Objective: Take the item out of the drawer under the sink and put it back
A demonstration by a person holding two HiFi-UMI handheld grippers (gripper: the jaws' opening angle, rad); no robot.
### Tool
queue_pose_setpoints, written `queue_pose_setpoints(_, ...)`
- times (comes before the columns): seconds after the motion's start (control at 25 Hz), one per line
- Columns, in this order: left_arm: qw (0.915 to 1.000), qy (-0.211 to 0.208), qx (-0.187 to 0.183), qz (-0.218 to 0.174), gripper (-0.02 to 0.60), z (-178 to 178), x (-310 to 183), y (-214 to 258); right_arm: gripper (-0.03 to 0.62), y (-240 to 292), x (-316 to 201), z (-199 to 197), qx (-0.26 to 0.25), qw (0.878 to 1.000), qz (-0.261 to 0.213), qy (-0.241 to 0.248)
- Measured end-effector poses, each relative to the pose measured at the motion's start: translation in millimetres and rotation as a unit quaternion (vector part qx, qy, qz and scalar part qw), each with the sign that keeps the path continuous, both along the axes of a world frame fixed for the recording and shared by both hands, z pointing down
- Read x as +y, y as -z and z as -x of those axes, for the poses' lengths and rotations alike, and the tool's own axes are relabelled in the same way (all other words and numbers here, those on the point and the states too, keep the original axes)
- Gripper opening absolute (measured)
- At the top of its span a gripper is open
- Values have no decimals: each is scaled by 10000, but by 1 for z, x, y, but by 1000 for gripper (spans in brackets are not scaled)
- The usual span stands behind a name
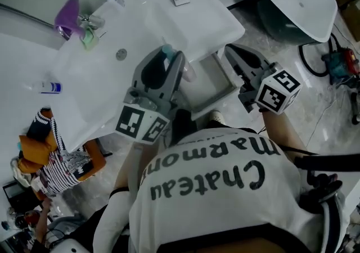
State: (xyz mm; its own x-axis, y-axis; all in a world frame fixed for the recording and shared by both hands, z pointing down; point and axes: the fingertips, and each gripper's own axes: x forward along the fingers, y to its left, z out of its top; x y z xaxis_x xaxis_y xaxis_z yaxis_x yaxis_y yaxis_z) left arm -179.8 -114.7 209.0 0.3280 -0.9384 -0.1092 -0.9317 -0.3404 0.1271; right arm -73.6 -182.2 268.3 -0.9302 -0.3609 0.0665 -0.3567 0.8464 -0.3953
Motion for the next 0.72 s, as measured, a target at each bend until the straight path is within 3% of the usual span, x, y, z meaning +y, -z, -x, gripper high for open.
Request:
queue_pose_setpoints(0.28, 9975, -676, -5, -189, 123, 30, 4, 34, 12, 32, 18, 37, -31, 9989, -249, -391)
queue_pose_setpoints(0.72, 9848, -1679, 188, -396, 118, 82, -10, 48, 12, 71, 30, 98, -174, 9919, -643, -1082)
